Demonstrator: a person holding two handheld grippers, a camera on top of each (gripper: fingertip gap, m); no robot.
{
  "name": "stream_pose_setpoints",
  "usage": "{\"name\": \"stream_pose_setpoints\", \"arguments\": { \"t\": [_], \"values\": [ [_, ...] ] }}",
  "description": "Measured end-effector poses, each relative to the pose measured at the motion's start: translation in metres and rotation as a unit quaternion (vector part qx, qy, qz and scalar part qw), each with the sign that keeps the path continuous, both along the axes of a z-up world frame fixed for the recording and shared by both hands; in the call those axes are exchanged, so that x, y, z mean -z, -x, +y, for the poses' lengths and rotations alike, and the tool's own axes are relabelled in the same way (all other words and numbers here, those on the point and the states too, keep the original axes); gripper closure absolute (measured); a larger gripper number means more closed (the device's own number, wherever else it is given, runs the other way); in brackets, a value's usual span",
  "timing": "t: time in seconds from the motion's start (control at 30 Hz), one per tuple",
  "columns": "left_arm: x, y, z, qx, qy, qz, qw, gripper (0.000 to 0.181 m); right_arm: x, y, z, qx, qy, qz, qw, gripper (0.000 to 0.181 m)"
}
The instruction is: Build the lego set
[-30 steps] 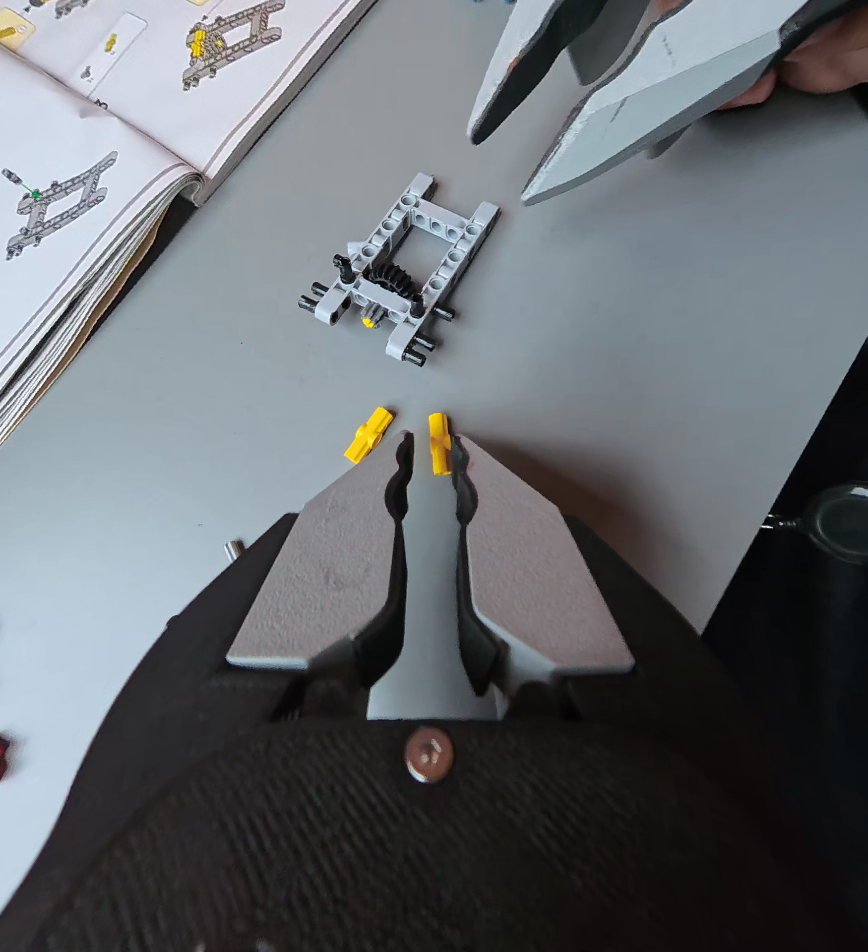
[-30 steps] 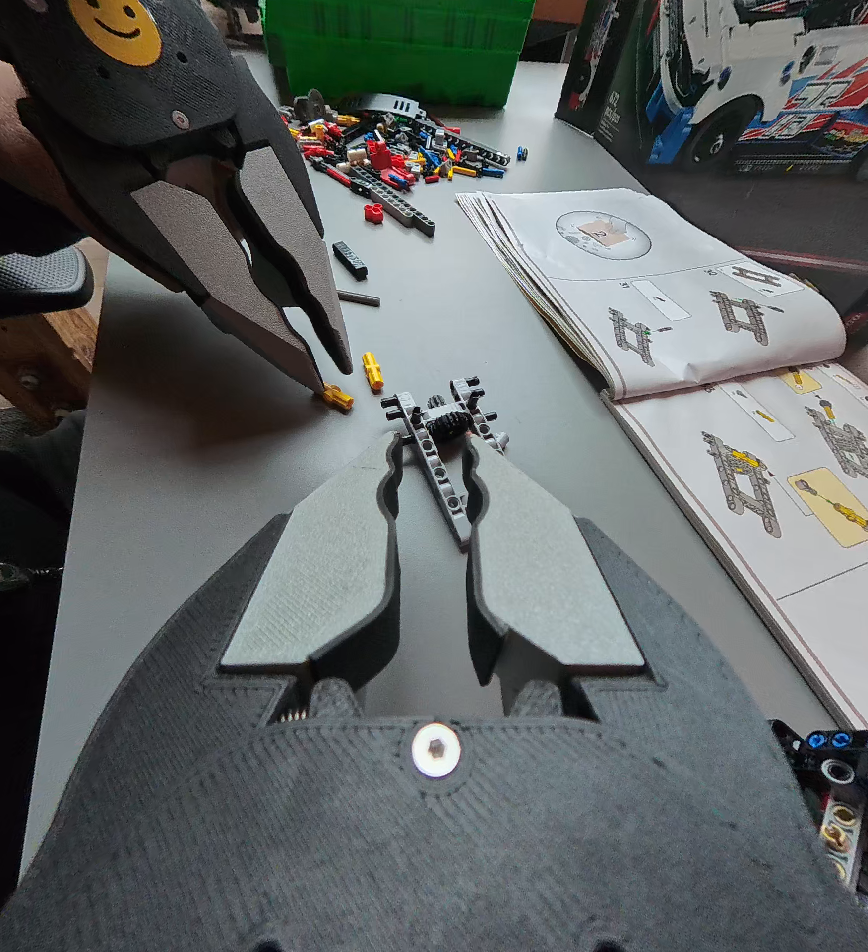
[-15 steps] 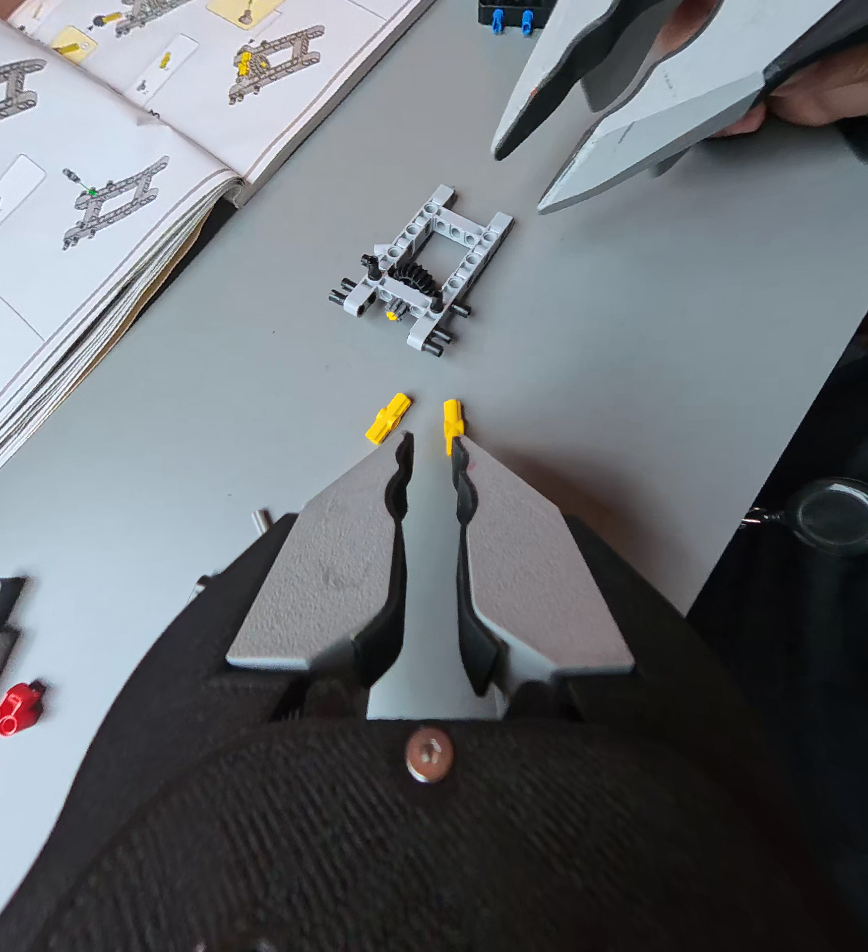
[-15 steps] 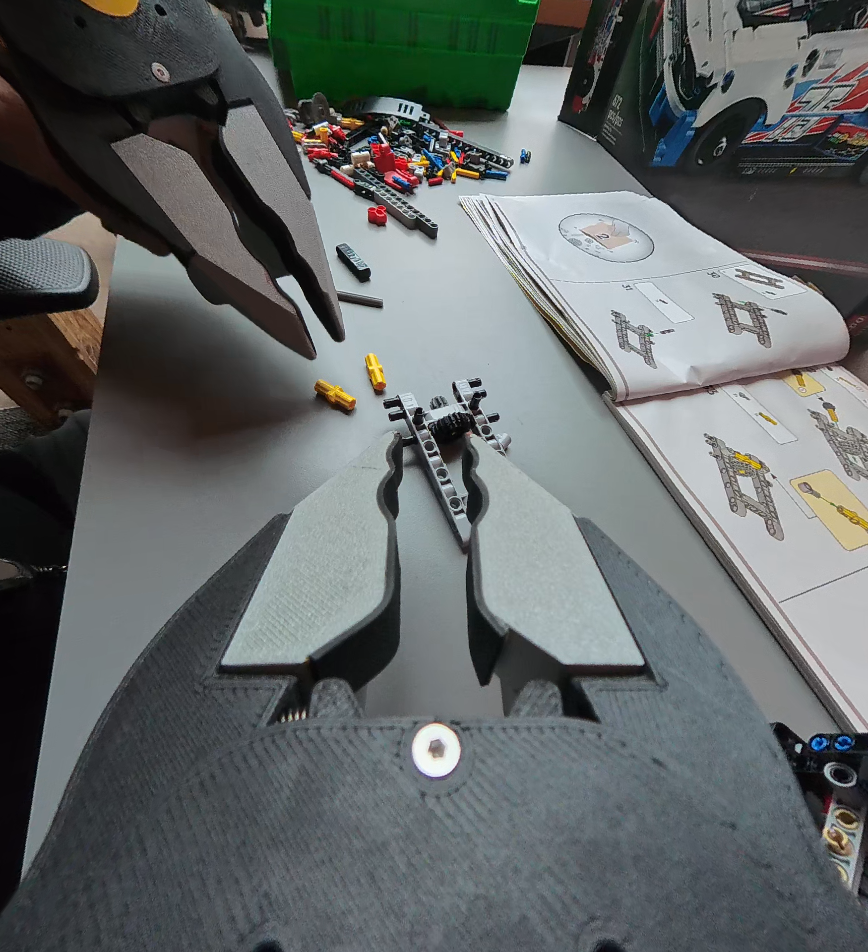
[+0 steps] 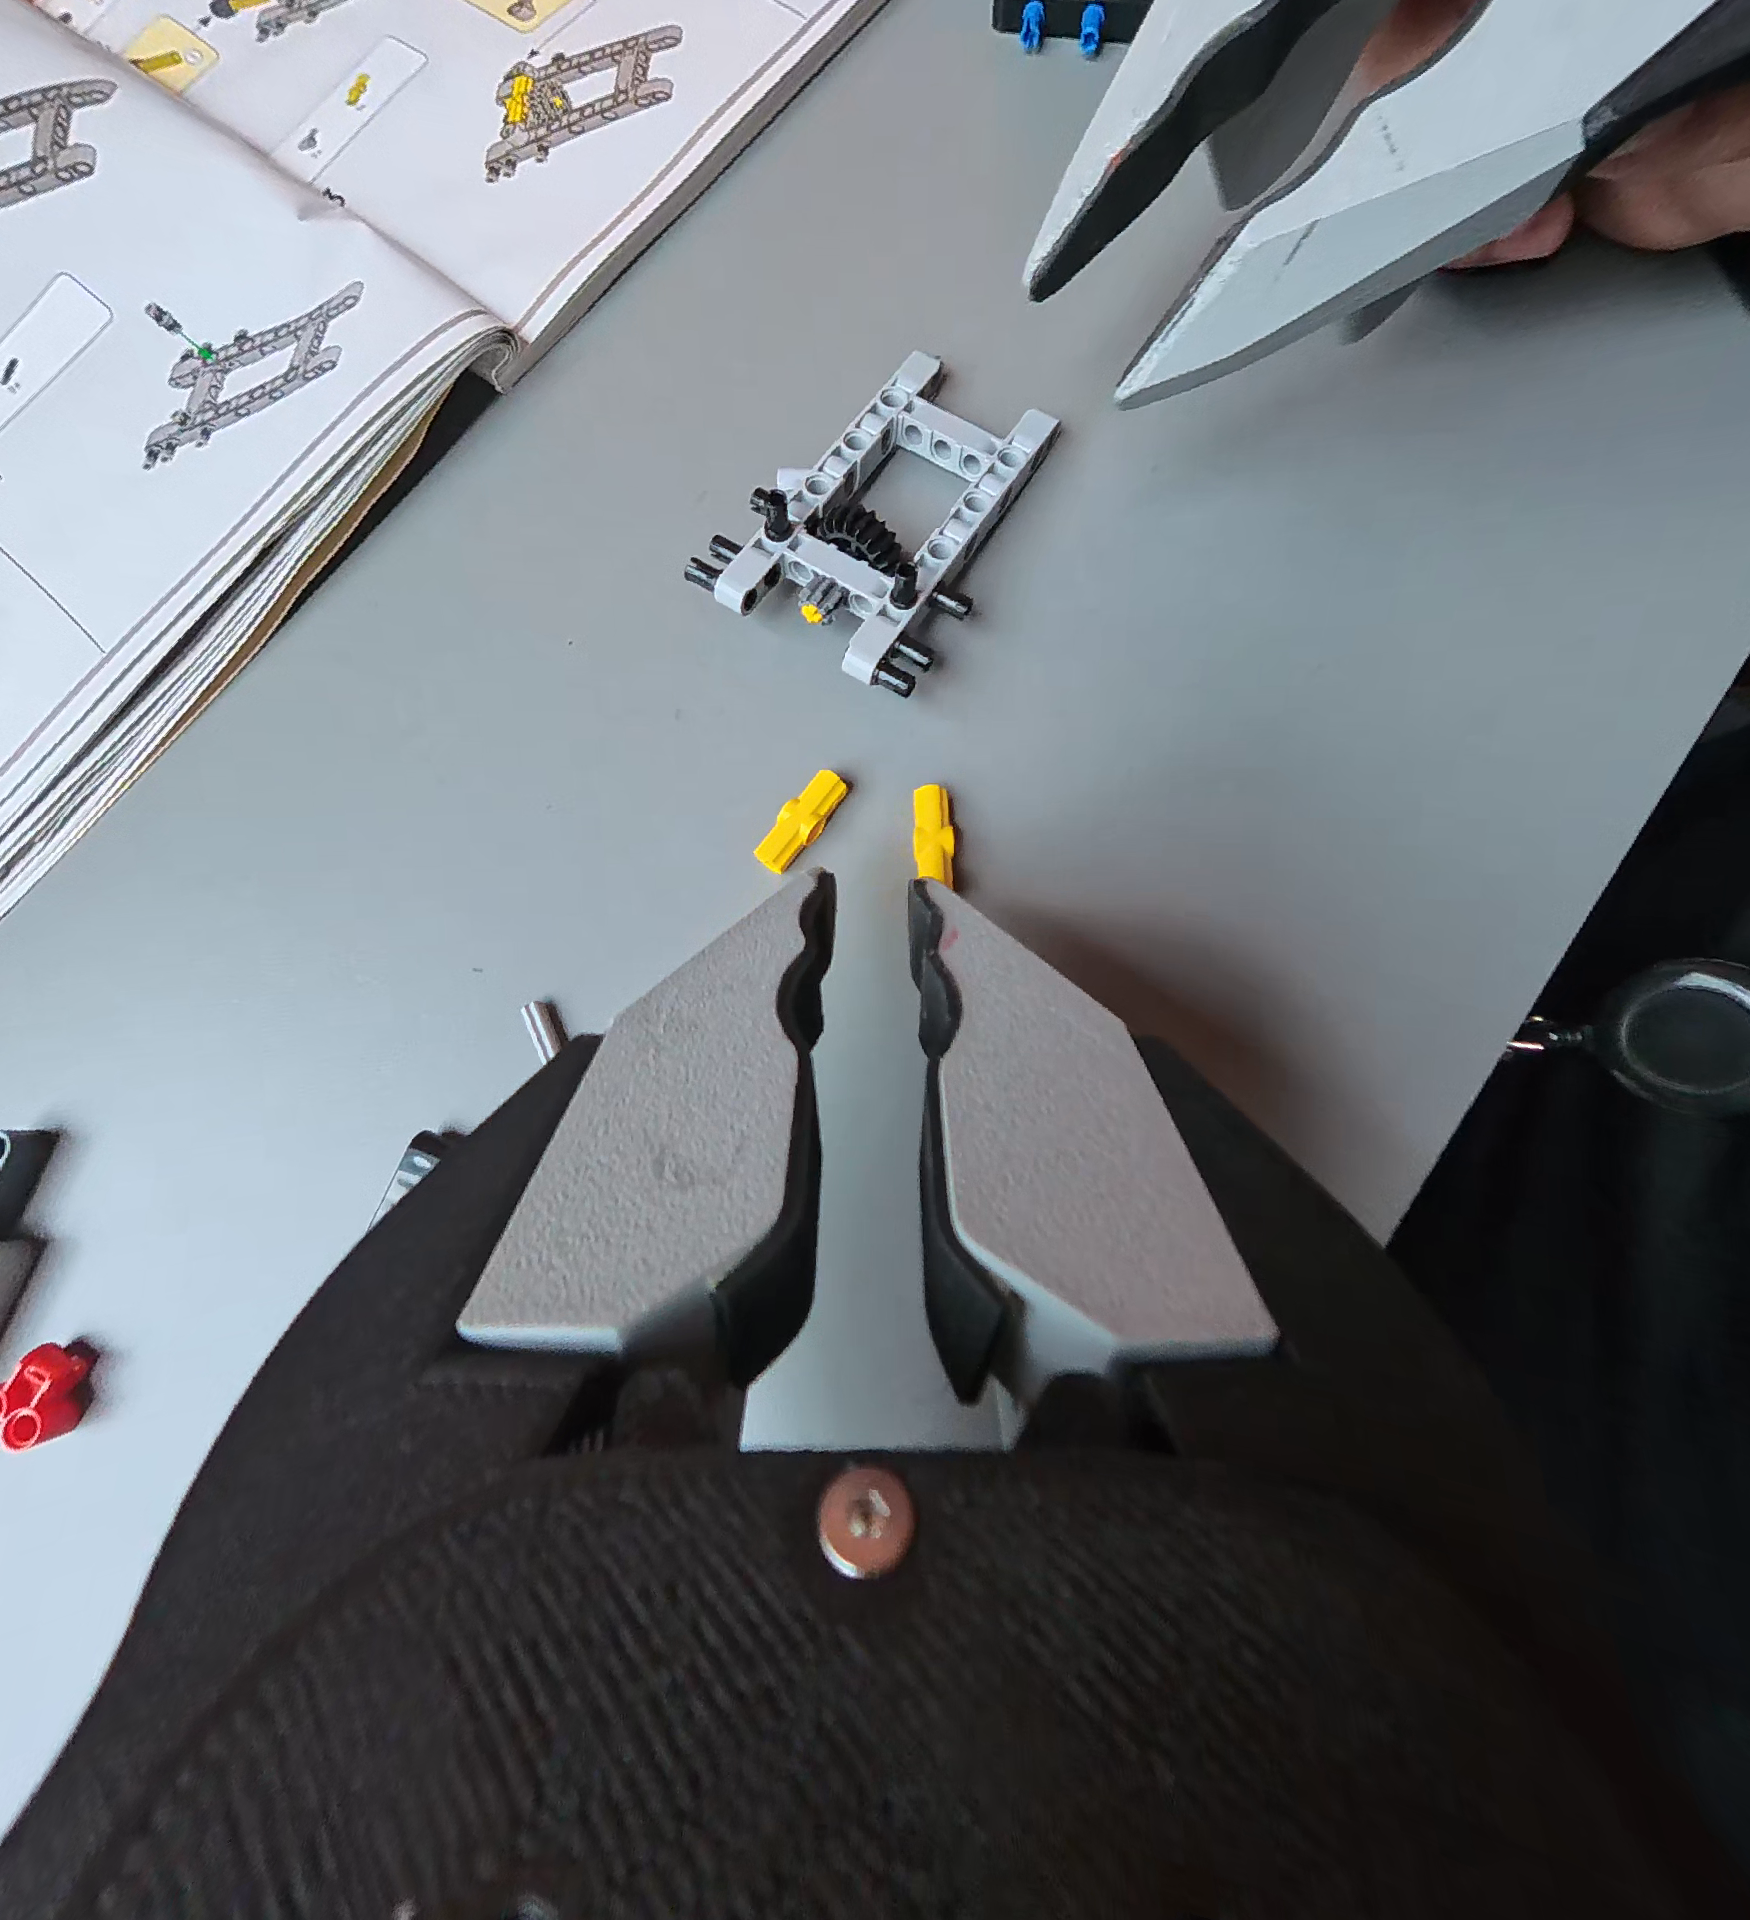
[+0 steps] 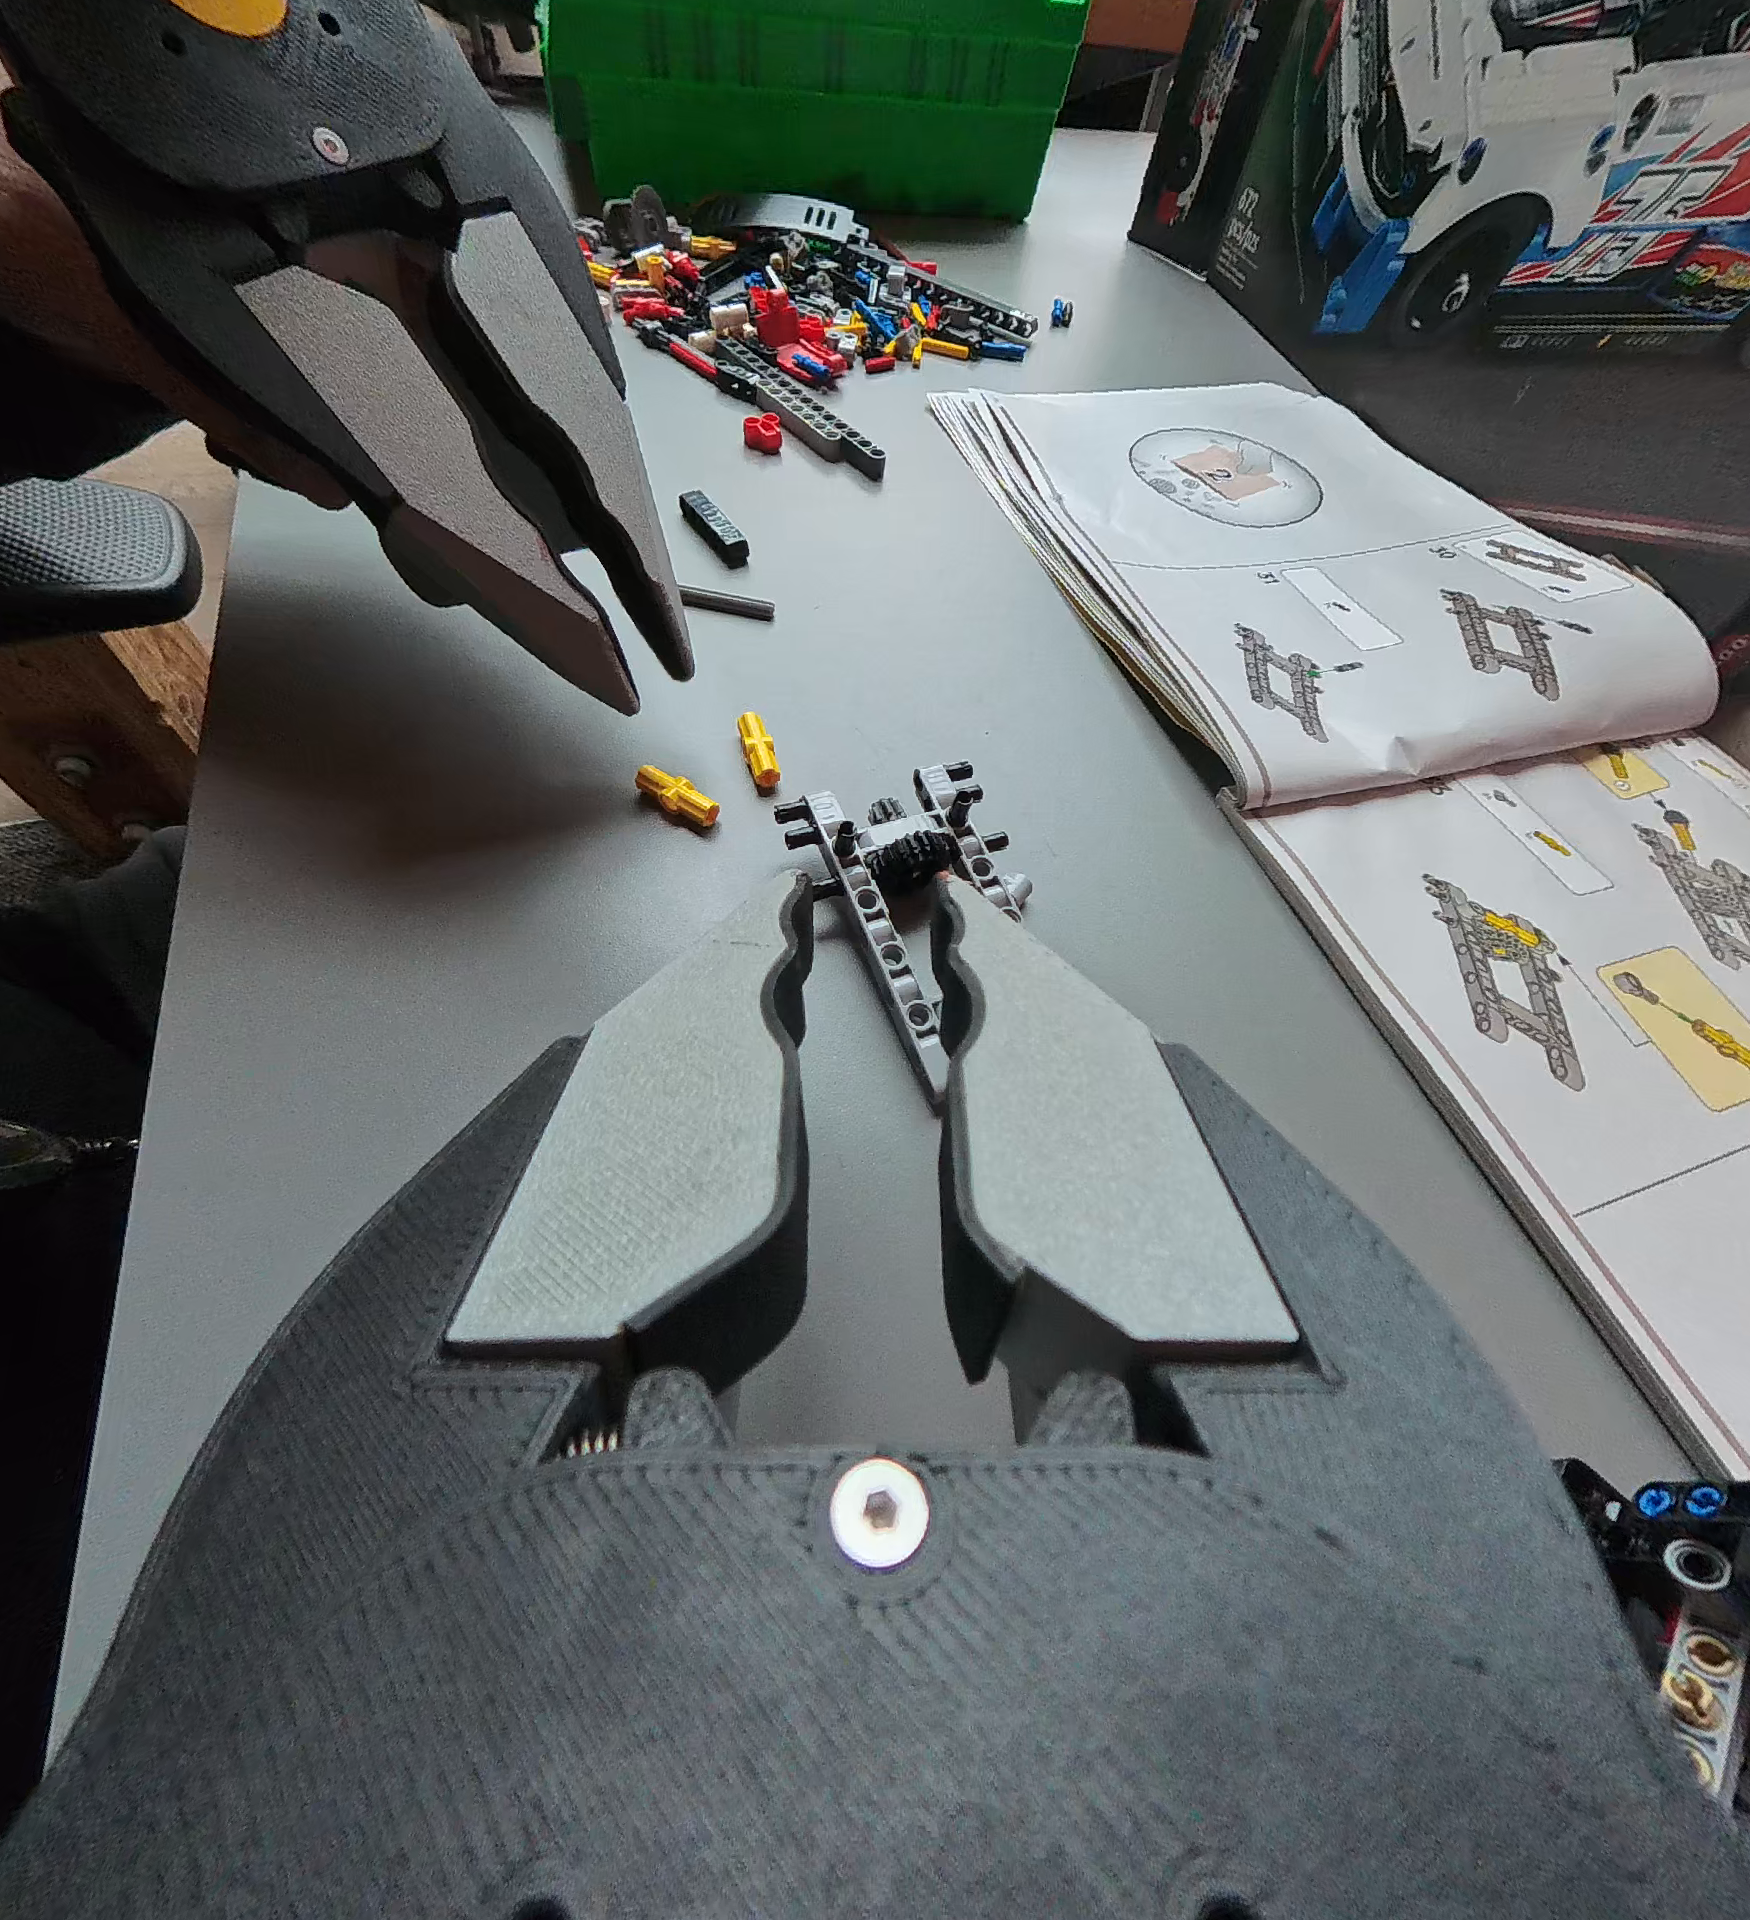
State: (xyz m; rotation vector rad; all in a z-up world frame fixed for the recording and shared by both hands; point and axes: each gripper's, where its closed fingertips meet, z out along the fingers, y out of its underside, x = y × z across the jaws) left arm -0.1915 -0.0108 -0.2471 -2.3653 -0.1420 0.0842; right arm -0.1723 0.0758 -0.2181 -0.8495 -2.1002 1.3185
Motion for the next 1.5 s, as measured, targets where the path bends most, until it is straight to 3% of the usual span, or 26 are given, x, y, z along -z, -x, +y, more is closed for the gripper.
{"name": "stream_pose_setpoints", "arguments": {
  "t": [0.5,0.63,0.8,0.93,1.23,1.5],
  "values": [
    [0.019,-0.011,0.011,0.024,0.025,-0.01,0.999,0.176,0.0,0.0,-0.001,-0.001,-0.002,0.0,1.0,0.163],
    [0.001,0.018,-0.015,-0.024,0.013,0.012,1.0,0.176,0.0,-0.001,0.0,-0.001,0.0,0.001,1.0,0.163],
    [-0.014,0.106,-0.106,-0.174,0.066,0.092,0.978,0.176,0.0,-0.001,-0.001,-0.003,-0.001,0.002,1.0,0.164],
    [-0.007,0.131,-0.157,-0.235,0.074,0.066,0.967,0.176,0.001,0.0,-0.001,-0.002,0.0,-0.004,1.0,0.164],
    [0.016,0.135,-0.179,-0.255,0.097,0.066,0.96,0.176,0.002,0.001,0.0,0.002,-0.003,-0.005,1.0,0.165],
    [0.014,0.133,-0.173,-0.255,0.09,0.066,0.961,0.175,0.001,0.0,0.0,0.0,0.0,-0.003,1.0,0.165]
  ]
}}
